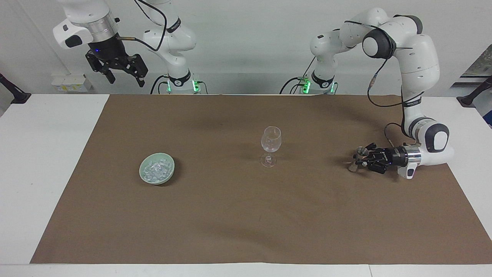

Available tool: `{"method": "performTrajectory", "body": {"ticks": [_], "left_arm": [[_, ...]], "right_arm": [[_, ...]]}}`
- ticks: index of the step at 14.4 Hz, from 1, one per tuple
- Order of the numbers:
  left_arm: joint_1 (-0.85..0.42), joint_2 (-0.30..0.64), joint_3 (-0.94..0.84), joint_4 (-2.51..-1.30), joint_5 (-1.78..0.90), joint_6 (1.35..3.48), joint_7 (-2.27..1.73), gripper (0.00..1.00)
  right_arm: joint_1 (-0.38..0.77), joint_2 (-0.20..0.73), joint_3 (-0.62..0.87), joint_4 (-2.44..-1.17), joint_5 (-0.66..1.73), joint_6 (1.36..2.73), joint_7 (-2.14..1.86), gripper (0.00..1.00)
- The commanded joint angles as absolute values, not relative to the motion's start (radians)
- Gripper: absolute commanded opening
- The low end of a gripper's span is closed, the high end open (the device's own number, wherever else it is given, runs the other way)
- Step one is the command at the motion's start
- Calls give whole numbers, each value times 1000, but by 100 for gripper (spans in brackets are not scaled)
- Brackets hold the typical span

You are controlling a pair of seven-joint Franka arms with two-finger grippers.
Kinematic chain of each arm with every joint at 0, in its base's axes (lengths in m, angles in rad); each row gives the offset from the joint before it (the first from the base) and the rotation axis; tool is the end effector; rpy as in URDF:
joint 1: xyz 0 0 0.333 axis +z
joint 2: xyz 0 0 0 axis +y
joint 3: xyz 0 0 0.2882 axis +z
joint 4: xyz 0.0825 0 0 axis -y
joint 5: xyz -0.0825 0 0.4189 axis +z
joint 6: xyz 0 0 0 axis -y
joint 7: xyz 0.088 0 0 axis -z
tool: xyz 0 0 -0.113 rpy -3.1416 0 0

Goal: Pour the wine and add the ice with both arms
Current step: 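Lift the metal cup with the left gripper toward the wine glass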

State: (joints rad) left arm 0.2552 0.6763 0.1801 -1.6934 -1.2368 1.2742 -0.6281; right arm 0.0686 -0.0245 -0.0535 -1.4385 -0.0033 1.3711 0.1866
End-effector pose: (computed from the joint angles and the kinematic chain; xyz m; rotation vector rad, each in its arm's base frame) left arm 0.5975 0.1299 0.1877 1.3555 1.2266 -1.1527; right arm 0.5593 0.0076 0.6533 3.1230 -0.2693 -0.0667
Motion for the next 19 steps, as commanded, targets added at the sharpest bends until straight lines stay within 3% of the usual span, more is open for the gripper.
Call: {"method": "performTrajectory", "body": {"ticks": [1,13,19], "left_arm": [[256,621,189,-1706,-1249,1252,-684,0],[218,445,186,-1723,-1238,1256,-837,0],[178,402,146,-1759,-1246,1330,-902,0]], "right_arm": [[54,-41,-48,-1457,12,1361,153,100],[52,-41,-48,-1457,12,1362,153,100],[52,-41,-48,-1456,12,1362,155,100]]}}
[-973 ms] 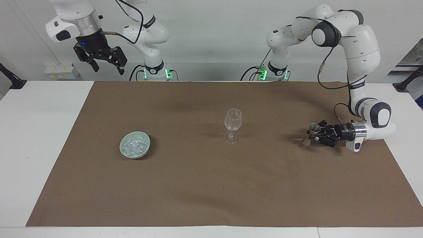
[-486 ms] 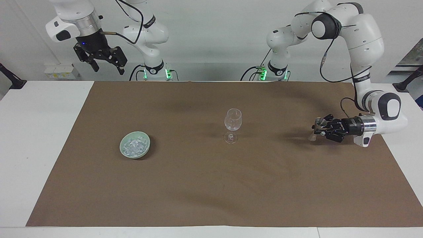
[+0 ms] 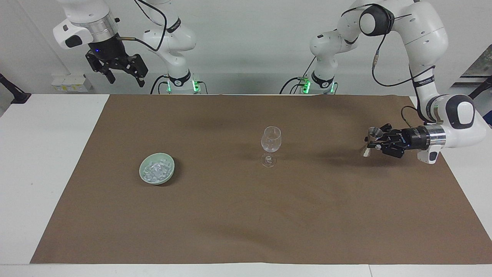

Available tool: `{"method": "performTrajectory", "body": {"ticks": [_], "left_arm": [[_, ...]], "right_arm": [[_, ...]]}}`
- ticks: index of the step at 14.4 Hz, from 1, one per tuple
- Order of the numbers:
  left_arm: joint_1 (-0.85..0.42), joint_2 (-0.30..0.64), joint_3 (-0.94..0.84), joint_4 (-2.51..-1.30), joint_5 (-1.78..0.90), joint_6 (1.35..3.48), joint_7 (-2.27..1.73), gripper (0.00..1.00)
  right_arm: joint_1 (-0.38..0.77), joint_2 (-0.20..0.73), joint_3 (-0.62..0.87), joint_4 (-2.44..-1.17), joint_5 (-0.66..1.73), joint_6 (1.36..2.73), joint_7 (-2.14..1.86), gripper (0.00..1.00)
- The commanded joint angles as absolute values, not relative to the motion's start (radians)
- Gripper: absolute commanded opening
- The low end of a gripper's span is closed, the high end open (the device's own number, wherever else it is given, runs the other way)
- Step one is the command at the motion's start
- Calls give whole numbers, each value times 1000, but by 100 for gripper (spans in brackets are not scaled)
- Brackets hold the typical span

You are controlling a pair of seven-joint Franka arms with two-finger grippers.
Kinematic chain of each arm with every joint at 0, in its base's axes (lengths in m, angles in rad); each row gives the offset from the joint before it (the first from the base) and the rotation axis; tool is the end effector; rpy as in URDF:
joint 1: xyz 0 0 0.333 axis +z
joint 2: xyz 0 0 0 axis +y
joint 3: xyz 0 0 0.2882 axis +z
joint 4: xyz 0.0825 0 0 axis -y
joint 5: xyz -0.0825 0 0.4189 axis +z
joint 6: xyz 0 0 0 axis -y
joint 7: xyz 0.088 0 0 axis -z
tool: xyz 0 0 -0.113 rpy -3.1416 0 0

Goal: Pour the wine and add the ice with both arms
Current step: 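Lift the metal cup with the left gripper toward the wine glass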

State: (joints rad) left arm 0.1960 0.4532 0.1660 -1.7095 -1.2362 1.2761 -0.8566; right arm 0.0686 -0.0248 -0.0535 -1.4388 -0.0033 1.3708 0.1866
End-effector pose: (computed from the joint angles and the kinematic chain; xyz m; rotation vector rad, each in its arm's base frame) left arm 0.6186 0.0891 0.3198 1.4146 1.2612 -1.1695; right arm 0.5592 0.0076 0.6533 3.1230 -0.2693 -0.0671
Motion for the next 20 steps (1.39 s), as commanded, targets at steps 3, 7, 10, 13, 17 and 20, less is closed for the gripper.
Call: {"method": "performTrajectory", "body": {"ticks": [3,7,10,13,17,20], "left_arm": [[178,371,106,-1769,-1246,1379,-952,0],[178,309,43,-1805,-1240,1463,-1017,0],[175,258,28,-1859,-1236,1476,-1017,0],[173,184,-23,-1946,-1238,1558,-1017,0],[175,132,-90,-2022,-1241,1667,-1028,0],[175,114,-152,-2048,-1244,1747,-1060,0]], "right_arm": [[52,-41,-48,-1457,12,1362,155,100],[52,-41,-48,-1457,12,1361,153,100],[52,-41,-48,-1456,12,1361,153,100],[52,-41,-48,-1457,12,1361,153,100],[52,-41,-48,-1457,12,1361,153,100],[52,-41,-48,-1457,12,1362,153,100]]}}
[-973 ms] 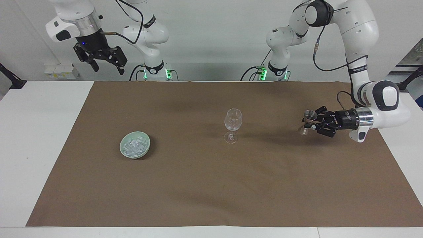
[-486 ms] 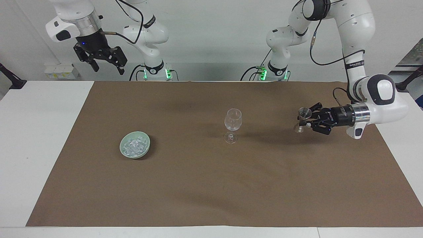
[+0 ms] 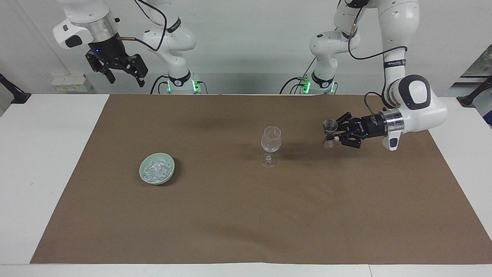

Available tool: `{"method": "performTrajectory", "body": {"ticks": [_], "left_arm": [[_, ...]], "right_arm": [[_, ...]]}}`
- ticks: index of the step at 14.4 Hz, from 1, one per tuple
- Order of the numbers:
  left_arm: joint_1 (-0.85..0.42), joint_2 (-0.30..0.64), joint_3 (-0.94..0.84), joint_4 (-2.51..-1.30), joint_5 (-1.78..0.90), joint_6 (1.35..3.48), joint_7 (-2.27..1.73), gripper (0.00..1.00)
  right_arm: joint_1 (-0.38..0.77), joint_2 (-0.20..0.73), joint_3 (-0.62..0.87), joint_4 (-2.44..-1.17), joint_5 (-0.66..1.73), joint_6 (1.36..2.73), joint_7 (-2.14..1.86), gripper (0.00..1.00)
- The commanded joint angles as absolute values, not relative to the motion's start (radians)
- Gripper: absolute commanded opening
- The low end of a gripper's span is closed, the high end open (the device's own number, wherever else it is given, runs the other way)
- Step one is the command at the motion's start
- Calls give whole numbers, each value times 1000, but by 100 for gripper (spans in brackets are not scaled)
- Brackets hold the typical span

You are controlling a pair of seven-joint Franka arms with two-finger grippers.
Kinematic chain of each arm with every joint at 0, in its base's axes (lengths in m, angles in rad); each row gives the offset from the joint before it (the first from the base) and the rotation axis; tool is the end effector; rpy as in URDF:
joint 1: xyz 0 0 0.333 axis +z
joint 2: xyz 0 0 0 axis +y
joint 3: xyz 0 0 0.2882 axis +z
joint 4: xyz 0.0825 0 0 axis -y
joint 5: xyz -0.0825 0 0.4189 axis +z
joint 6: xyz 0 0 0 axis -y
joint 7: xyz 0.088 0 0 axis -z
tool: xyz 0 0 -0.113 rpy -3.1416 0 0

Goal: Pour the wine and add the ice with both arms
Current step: 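Lift the metal cup with the left gripper toward the wine glass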

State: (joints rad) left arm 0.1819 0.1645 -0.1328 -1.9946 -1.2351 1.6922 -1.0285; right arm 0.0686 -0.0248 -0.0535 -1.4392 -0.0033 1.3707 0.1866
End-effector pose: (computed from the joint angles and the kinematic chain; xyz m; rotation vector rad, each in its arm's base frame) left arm 0.5924 -0.0653 0.3590 1.4519 1.4564 -1.0813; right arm 0.5592 0.0076 0.6531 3.1229 -0.2693 -0.0679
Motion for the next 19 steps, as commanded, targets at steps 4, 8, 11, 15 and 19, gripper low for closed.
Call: {"method": "performTrajectory", "body": {"ticks": [4,8,11,15,19], "left_arm": [[175,66,-241,-2100,-1269,1854,-1095,0],[175,37,-262,-2129,-1290,1864,-1095,0],[175,19,-290,-2134,-1293,1891,-1121,0],[175,0,-324,-2137,-1293,1914,-1146,0],[173,-21,-371,-2151,-1292,1968,-1160,0]], "right_arm": [[51,-41,-49,-1457,12,1362,153,100],[51,-41,-49,-1457,12,1362,153,100],[51,-41,-49,-1457,12,1362,153,100],[51,-41,-49,-1457,12,1362,153,100],[51,-41,-49,-1457,12,1364,153,100]]}}
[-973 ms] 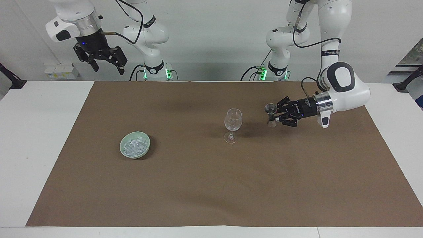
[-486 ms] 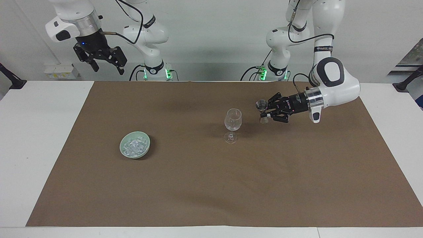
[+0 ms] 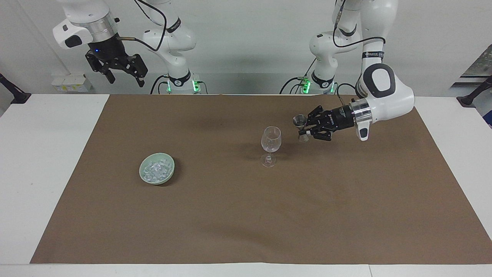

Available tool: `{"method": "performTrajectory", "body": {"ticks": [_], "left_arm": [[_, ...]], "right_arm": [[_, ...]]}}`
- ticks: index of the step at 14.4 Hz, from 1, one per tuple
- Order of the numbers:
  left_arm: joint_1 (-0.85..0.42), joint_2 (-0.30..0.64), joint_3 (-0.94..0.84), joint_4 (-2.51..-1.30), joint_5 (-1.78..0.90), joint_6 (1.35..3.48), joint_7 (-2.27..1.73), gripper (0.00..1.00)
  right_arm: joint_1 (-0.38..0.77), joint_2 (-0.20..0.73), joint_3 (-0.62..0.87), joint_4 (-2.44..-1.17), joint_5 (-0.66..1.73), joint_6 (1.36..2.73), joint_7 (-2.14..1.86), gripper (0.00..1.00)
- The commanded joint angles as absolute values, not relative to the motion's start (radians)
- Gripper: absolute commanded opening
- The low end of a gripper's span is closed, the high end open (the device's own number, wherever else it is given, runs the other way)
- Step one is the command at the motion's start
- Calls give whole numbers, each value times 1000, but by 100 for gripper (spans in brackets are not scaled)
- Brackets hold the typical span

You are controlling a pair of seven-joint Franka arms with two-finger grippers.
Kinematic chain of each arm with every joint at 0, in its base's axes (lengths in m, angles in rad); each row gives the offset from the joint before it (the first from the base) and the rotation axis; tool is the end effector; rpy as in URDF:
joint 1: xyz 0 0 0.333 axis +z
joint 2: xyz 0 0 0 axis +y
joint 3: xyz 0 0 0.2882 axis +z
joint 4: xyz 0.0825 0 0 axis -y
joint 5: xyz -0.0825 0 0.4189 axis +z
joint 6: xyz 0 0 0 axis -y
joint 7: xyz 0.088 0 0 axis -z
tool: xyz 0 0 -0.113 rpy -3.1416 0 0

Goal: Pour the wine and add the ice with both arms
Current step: 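Bring the metal cup to the rim of the wine glass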

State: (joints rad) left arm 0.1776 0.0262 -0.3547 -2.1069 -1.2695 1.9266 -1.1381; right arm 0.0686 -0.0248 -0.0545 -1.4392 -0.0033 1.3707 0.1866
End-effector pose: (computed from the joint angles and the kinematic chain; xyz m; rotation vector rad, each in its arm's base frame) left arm 0.5579 -0.1723 0.3831 1.5042 1.5410 -1.0079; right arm 0.5592 0.0070 0.6531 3.1229 -0.2709 -0.0679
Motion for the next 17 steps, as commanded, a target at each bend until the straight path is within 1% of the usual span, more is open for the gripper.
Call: {"method": "performTrajectory", "body": {"ticks": [1,5,17], "left_arm": [[173,-23,-373,-2151,-1290,1973,-1164,0],[172,-31,-380,-2151,-1275,1977,-1166,0],[172,-37,-426,-2135,-1102,2026,-1256,0]], "right_arm": [[51,-41,-49,-1457,12,1364,153,100],[51,-41,-49,-1457,12,1364,153,100],[51,-41,-49,-1457,12,1362,152,100]]}}
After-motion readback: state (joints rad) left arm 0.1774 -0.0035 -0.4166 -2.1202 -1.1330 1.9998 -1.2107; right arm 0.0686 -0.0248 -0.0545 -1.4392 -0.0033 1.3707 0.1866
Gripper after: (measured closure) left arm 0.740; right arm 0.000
